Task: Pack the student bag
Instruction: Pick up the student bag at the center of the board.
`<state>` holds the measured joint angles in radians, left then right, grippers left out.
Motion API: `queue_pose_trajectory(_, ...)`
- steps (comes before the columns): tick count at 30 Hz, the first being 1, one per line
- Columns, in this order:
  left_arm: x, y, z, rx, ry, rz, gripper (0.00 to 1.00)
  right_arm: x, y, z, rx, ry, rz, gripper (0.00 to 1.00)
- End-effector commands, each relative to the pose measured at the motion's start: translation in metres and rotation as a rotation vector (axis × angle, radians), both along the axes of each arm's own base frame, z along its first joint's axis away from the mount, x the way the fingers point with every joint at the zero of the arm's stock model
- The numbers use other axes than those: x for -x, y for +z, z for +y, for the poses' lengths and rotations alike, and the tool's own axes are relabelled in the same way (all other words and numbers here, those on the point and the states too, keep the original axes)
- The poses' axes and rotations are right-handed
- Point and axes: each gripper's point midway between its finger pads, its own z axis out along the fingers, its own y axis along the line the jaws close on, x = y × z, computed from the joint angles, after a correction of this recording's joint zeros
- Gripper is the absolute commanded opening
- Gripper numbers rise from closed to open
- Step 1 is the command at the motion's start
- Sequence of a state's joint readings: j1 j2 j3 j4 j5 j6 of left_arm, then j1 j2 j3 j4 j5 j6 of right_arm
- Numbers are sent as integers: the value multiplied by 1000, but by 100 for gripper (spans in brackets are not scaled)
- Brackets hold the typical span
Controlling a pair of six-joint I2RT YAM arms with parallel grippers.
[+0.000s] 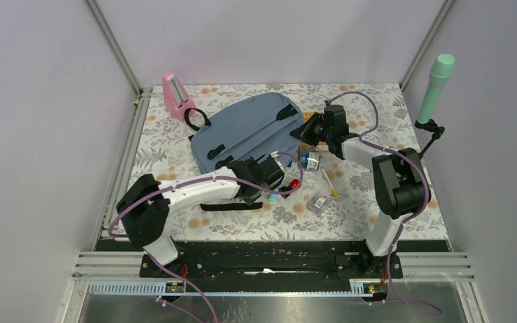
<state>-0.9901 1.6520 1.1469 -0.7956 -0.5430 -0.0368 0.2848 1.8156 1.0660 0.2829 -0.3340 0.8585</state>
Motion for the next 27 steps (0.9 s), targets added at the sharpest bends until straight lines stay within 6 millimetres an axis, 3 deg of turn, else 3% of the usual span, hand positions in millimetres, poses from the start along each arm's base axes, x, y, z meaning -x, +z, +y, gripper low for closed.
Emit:
queue_pose_trajectory(1,-4,38,-25,194,-33,-80,78,-7,79,11,-48,40,-209,0)
queue_pose_trajectory(3,-4,53,-31,263,-47,-106,89,-4,98,15,-48,64,-262,0)
queue_pose_trajectory(4,-4,63,-34,306,-53,-123,92,24,48,9,-7,80,-159,0)
queue_pose_trajectory(5,-4,74,-37,352,-64,-137,94,3,112,20,-33,96,-311,0)
queue_pose_trajectory(6,-4,84,-40,402,-74,-150,95,4,130,24,-29,113,-358,0)
queue_pose_trajectory(10,-2,129,-40,608,-81,-170,98,19,178,39,8,184,-500,0)
queue_pose_trajectory(18,-14,230,-8,980,-25,-239,99,54,275,60,85,284,-772,0)
queue_pose_trajectory(22,-27,253,6,1057,9,-271,99,70,328,65,59,309,-882,0)
queue_pose_trajectory(27,-42,259,20,1104,52,-352,99,91,386,66,126,343,-1053,0)
